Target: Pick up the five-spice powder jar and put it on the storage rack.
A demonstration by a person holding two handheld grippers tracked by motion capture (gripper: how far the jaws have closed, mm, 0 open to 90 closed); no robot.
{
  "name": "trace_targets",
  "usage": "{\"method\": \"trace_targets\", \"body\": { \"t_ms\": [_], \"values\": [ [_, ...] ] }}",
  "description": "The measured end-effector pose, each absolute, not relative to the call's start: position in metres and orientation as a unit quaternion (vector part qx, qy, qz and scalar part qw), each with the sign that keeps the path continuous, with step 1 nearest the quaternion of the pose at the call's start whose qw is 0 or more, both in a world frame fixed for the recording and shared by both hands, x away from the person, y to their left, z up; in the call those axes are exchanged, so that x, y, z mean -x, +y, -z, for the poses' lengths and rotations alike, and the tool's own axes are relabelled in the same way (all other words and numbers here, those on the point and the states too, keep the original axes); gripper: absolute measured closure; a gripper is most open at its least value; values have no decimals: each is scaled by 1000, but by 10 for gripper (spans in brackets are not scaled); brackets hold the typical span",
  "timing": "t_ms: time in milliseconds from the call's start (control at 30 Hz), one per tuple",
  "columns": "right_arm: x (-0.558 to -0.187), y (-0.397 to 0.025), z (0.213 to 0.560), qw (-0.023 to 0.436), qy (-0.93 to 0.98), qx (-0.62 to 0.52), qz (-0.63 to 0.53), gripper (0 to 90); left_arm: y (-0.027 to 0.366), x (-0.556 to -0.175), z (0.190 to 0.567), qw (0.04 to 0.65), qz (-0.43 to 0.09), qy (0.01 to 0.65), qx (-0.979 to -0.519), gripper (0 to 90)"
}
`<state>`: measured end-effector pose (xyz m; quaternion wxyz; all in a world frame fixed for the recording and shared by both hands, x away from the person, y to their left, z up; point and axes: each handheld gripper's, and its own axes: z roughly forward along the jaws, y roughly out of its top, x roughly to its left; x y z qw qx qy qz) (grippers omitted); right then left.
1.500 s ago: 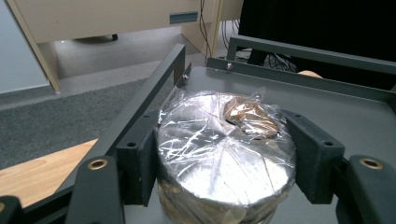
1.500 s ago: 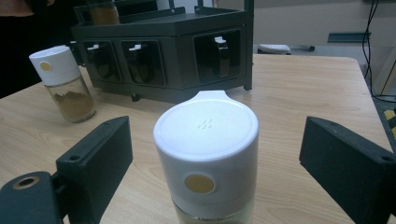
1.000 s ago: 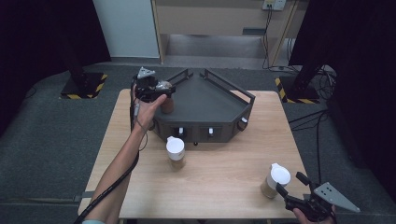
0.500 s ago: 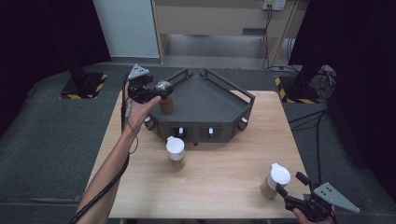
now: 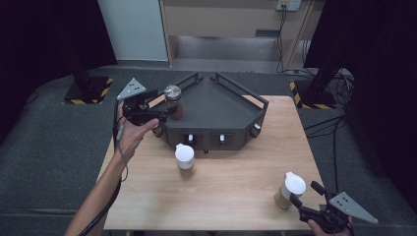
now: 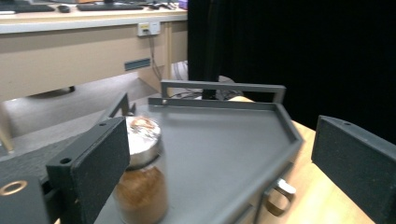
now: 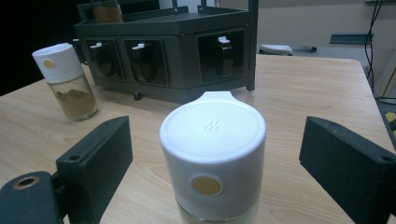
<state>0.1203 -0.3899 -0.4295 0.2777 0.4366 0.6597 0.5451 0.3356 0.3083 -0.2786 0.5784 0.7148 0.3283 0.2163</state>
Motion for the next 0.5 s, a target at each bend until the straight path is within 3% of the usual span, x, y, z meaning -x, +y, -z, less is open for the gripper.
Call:
{"method": "trace_targets", "body": {
  "t_ms": [500],
  "values": [
    [-120,-389,429,279,662,-435,-543,95,336,-281,301,591,-217,295,-719,35]
  ]
}}
